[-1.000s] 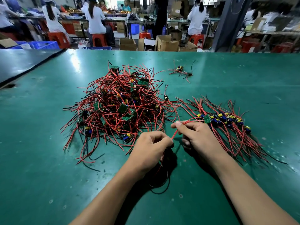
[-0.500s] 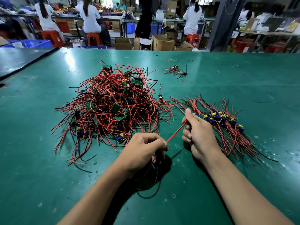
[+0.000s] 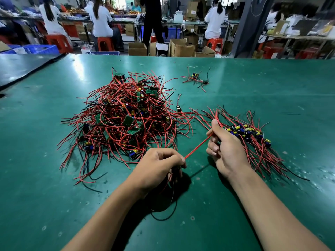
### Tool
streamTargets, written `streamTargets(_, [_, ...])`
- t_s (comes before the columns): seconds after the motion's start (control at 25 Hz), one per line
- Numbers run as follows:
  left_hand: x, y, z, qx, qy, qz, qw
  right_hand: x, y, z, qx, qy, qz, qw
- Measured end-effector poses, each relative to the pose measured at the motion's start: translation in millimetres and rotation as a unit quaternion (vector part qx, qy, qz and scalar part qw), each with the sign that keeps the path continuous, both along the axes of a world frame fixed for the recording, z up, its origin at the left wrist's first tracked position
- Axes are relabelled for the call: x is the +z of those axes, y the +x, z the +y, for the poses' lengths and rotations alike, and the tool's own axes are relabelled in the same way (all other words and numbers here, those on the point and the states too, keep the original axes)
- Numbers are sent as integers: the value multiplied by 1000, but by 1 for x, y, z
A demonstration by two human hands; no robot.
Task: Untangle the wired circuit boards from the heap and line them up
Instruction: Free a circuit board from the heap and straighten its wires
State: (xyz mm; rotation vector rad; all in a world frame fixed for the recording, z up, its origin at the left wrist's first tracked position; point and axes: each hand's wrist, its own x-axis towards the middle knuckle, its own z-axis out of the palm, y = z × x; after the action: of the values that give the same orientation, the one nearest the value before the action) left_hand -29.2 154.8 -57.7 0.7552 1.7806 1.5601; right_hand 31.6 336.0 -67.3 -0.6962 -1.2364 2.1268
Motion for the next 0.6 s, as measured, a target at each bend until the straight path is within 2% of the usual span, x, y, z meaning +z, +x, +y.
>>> streamTargets(0.16, [0,-1,-1,-12,-3,-6,1000,5,-1,-1,16,-121,-1,993])
streamTargets(0.24, [0,0,-2,0,17,-30,999,5,1,0,20,-113,4,993])
streamTargets(0.44, [7,-3,-6,36,126,-140,981,1,3,-4,82,65,-45,993])
streamTargets(0.56, [14,-2,-5,57,199,-126,970,-3,7,-24,184,249,-67,949])
streamTargets(0.6, [16,-2,-4,72,207,-111,969,-4,9,-31,205,283,-66,935])
